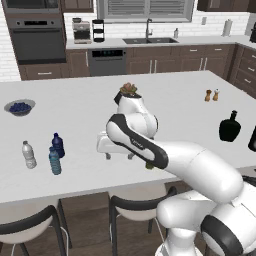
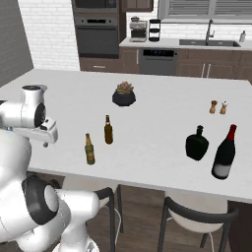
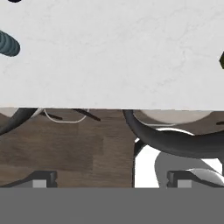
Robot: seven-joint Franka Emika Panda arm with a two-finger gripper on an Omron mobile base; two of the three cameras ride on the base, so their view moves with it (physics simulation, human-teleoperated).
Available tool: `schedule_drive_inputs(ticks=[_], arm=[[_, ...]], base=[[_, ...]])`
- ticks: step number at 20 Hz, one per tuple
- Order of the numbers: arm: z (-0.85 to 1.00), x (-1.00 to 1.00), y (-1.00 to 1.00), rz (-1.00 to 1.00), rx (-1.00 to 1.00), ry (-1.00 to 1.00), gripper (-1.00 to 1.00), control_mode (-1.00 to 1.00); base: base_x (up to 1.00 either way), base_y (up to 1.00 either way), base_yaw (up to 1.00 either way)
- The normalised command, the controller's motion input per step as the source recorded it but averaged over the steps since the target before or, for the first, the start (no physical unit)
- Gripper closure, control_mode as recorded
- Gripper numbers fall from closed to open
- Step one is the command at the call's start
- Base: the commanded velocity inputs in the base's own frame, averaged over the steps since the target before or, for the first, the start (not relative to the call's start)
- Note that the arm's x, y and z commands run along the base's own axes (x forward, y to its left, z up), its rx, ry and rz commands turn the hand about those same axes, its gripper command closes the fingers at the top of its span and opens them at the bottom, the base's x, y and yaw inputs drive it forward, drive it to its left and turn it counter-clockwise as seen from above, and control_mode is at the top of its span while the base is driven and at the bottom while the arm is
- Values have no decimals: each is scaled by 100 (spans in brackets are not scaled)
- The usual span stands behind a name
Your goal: Move the plastic bottles in the middle to the plastics group, and the glass bottles in the middle to the glass group.
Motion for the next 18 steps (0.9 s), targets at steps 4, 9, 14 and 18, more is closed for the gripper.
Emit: schedule_drive_inputs(ticks=[4, 9, 14, 18], arm=[[17, -6, -97, 16, 0, -1, -100, -100], [7, 1, -97, 7, 0, 0, -100, -100], [4, 19, -80, 0, 0, 0, -100, -100], [2, 62, -48, -1, 0, 0, -100, -100]], base=[[0, 0, 0], [0, 0, 0], [0, 0, 0], [0, 0, 0]])
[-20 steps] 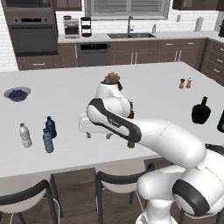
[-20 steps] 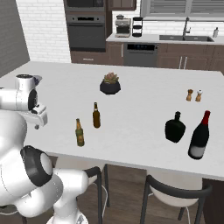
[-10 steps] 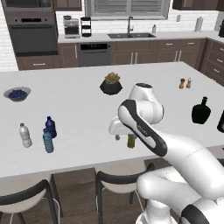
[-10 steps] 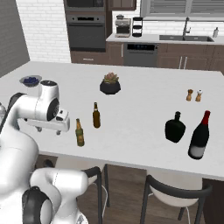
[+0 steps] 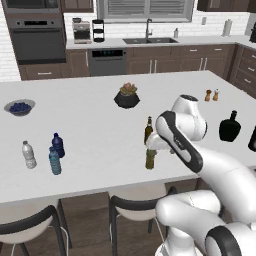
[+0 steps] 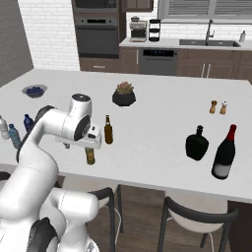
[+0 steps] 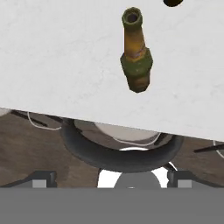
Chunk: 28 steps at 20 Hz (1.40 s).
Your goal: Move the plastic bottles in the middle to the plastics group, and the glass bottles in the middle to the glass group.
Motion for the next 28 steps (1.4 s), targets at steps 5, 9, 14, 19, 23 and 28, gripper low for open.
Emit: schedule_drive_inputs(ticks=[5, 9, 14, 19, 23, 28], arm=[[0, 84, -17, 0, 0, 0, -100, -100], [0, 66, -1, 0, 0, 9, -100, -100], [-2, 24, 5, -2, 0, 9, -100, -100], [-12, 7, 1, -8, -3, 8, -100, -100], [-13, 28, 7, -3, -2, 4, -100, -100], [-14, 17, 16, 0, -3, 1, -100, -100]], base=[[0, 0, 0], [0, 0, 0], [0, 0, 0], [0, 0, 0], [0, 0, 0], [0, 0, 0]])
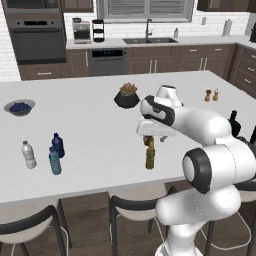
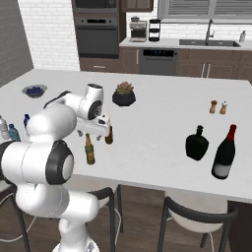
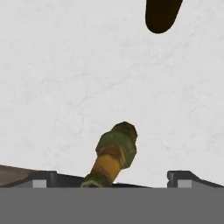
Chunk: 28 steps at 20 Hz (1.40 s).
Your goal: Move the plastic bottles in the middle to the plastics group, and the glass bottles in the middle to the glass group.
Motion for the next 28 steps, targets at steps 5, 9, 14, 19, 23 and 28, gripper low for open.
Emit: schedule_drive_inputs(ticks=[5, 9, 14, 19, 23, 28], arm=[[-24, 4, 13, 0, -9, 0, -100, -100], [-9, 3, 1, 0, -18, 0, -100, -100], [0, -6, -2, 0, -15, 0, -100, -100], [0, -7, -5, 0, -8, 0, -100, -100], [-1, 1, -4, -2, 0, 0, -100, -100], [-3, 17, 0, -1, 3, 0, -100, -100]], base=[[0, 0, 0], [0, 0, 0], [0, 0, 0], [0, 0, 0], [0, 0, 0], [0, 0, 0]])
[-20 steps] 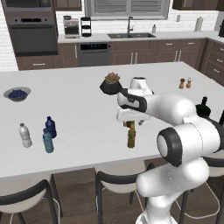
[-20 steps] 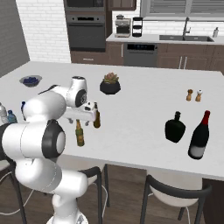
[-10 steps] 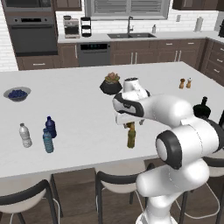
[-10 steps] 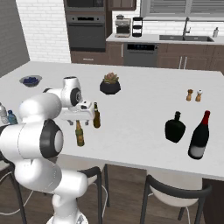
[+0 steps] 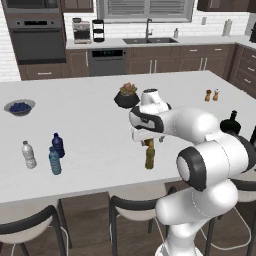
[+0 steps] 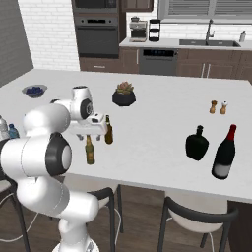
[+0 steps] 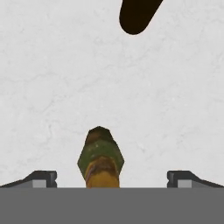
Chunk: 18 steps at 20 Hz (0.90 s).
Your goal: Move the plastic bottles in the middle to the plastics group, and the glass bottles in the middle to the glass group.
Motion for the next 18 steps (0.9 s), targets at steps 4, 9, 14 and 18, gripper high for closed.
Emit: schedule_drive_inputs(ticks=[4, 9, 14, 18], arm=[[0, 0, 0, -2, 10, 0, -100, -100], [0, -3, 6, -7, 14, 0, -100, -100], [-9, -7, 8, -8, 5, 0, -100, -100], [-10, 0, 6, -5, 0, -1, -100, -100]], base=[[0, 0, 0], [0, 0, 0], [0, 0, 0], [0, 0, 0]])
